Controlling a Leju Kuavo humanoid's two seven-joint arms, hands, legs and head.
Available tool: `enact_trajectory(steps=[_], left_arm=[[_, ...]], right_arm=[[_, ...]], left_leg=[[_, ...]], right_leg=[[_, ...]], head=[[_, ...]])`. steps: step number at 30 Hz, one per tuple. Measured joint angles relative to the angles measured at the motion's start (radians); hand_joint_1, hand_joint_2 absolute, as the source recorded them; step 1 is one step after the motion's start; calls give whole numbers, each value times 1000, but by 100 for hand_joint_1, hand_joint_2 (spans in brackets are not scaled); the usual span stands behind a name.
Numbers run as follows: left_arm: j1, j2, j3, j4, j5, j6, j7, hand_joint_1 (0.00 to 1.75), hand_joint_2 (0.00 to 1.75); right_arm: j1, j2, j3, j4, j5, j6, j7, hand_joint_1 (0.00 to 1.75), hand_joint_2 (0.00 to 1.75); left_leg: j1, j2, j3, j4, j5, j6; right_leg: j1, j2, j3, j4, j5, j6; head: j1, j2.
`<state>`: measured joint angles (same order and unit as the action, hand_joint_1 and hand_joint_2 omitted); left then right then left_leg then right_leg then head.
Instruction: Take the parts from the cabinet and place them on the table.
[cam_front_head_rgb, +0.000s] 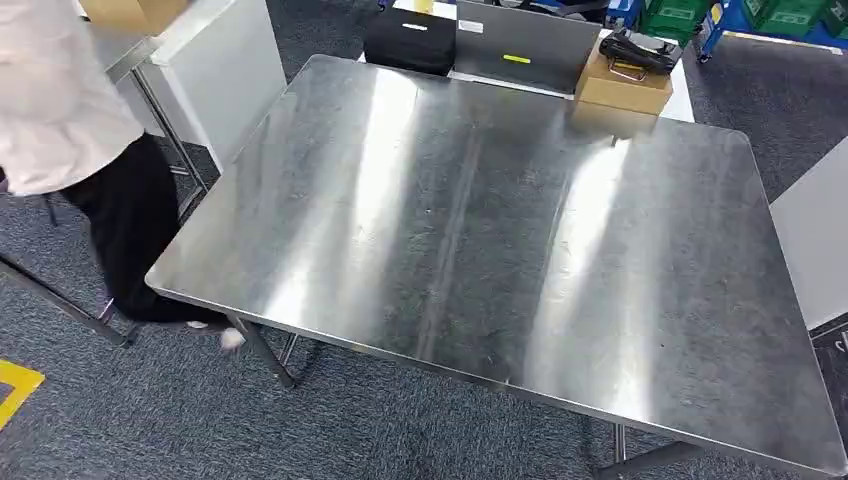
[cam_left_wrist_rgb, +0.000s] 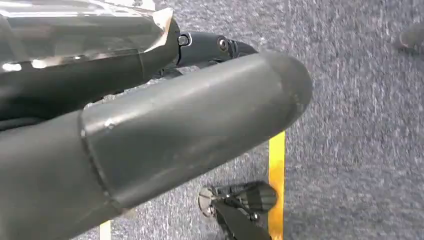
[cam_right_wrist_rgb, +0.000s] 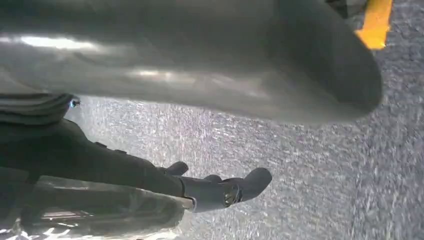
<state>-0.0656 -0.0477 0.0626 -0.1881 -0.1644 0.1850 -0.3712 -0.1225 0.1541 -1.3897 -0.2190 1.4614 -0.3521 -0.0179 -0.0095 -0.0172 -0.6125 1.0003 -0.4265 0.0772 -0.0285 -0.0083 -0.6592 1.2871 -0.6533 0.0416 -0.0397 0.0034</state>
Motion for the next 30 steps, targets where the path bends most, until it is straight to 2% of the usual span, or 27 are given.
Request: enact_trajectory(steps=[1,2,3,4,5,6,7,9,10,11,12,14,15,16,17,18,20,21,22,24,25,26,27,28,29,30], left_arm=[[2,0,0,0,0,0,0,0,0],[3,-1,0,0,-3,0,1,0,0],[3,-2,0,0,-3,0,1,0,0],[3,-3,0,0,-3,0,1,0,0],[3,-5,0,0,-3,0,2,0,0],[3,-5,0,0,-3,0,3,0,0],[3,-5,0,0,-4,0,3,0,0],[4,-5,0,0,-5,0,2,0,0],[4,-5,0,0,-5,0,1,0,0],[5,-5,0,0,-5,3,0,0,0],[6,-6,-1,0,-8,3,0,0,0],[5,-6,-1,0,-9,5,0,0,0],[7,-6,-1,0,-9,5,0,0,0],[9,-6,-1,0,-9,5,-2,0,0],[11,-6,-1,0,-10,5,-4,0,0],[11,-6,-1,0,-11,5,-5,0,0],[9,-6,-1,0,-14,4,-8,0,0],[7,-7,-1,0,-15,3,-9,0,0],[6,-7,-1,0,-15,3,-10,0,0],[8,-7,-1,0,-16,0,-11,0,0],[9,-7,-1,0,-17,-2,-13,0,0],[9,-8,-1,0,-17,-3,-14,0,0],[8,-11,-1,0,-19,-3,-16,0,0],[6,-10,-1,0,-19,-3,-16,0,0],[6,-9,-1,0,-19,-3,-16,0,0],[7,-9,-1,0,-19,-3,-16,0,0]], right_arm=[[2,0,1,0,0,0,10,0,0],[3,-1,1,0,0,0,19,0,0],[3,-2,1,0,0,-2,22,0,0],[2,-3,2,0,0,-3,23,0,0],[1,-5,3,0,1,-5,23,0,0],[0,-5,6,0,2,-5,23,0,0],[1,-4,7,0,3,-5,20,0,0],[2,-7,8,0,3,-4,6,0,0],[2,-7,10,0,5,-4,3,0,0],[1,-7,11,0,5,-4,1,0,0],[0,-6,13,0,5,-4,0,0,0],[5,-5,16,0,5,-4,-2,0,0],[7,-6,16,0,5,-4,-4,0,0],[9,-6,18,0,5,-4,-6,0,0],[9,-6,19,1,5,-4,-8,0,0],[8,-5,20,1,4,-4,-9,0,0],[7,-3,24,2,3,-4,-11,0,0],[6,-5,25,2,5,-3,-11,0,0],[5,-5,26,2,6,-3,-11,0,0],[5,-5,28,2,8,-3,-13,0,0],[5,-5,30,2,10,-4,-15,0,0],[4,-6,32,2,11,-5,-17,0,0],[4,-8,33,2,12,-6,-19,0,0],[4,-8,34,2,13,-6,-20,0,0],[4,-8,34,2,13,-7,-21,0,0],[5,-8,34,2,13,-8,-24,0,0]], left_leg=[[-3,-1,0,0,0,0],[-4,-2,1,1,1,0],[-4,-3,1,1,1,-1],[-4,-4,2,2,3,-4],[-4,-4,2,4,3,-6],[-11,-4,4,8,1,-14],[-9,-4,6,8,-1,-22],[-4,-4,8,5,3,-34],[-3,-4,6,6,4,-41],[2,-2,1,20,-8,-48],[4,0,-15,59,-49,-56],[13,2,-79,216,-142,-71],[16,3,-107,286,-170,-77],[21,3,-120,325,-178,-82],[26,5,-107,308,-158,-85],[30,9,-73,250,-124,-87],[36,16,27,68,-45,-89],[35,16,58,13,-52,-89],[30,11,54,9,-49,-77],[21,11,49,13,-50,-62],[18,10,49,8,-47,-52],[28,11,54,-7,-36,-36],[23,13,54,-9,-34,-30],[23,13,50,-8,-32,-22],[20,14,48,-8,-31,-21],[17,14,45,-8,-30,-19]], right_leg=[[2,1,-11,25,-1,3],[3,2,7,-6,15,9],[5,2,44,-77,44,15],[7,2,96,-174,80,20],[7,3,153,-279,111,19],[13,4,150,-294,127,8],[16,4,151,-299,136,-5],[22,4,151,-299,140,-15],[16,4,152,-304,147,-24],[4,1,163,-307,154,-33],[5,1,161,-307,157,-41],[5,-2,156,-306,158,-42],[5,-5,154,-306,158,-42],[5,-6,154,-305,158,-42],[4,-6,155,-305,158,-42],[3,-5,157,-305,158,-41],[0,-5,162,-305,156,-38],[8,-5,160,-304,152,-30],[13,-5,156,-301,153,-24],[12,-5,152,-307,158,-10],[12,-5,154,-311,160,0],[16,-5,147,-303,151,6],[13,-3,136,-272,129,1],[12,0,105,-209,95,-8],[12,1,62,-118,55,-15],[12,1,26,-41,27,-16]], head=[[0,0],[0,0],[1,0],[0,0],[1,0],[0,0],[0,0],[-2,0],[0,0],[-1,0],[-3,0],[-5,0],[-5,0],[-6,0],[-5,0],[-5,0],[-6,0],[-6,0],[-5,0],[-1,0],[-3,0],[-1,0],[2,0],[5,0],[8,0],[7,0]])
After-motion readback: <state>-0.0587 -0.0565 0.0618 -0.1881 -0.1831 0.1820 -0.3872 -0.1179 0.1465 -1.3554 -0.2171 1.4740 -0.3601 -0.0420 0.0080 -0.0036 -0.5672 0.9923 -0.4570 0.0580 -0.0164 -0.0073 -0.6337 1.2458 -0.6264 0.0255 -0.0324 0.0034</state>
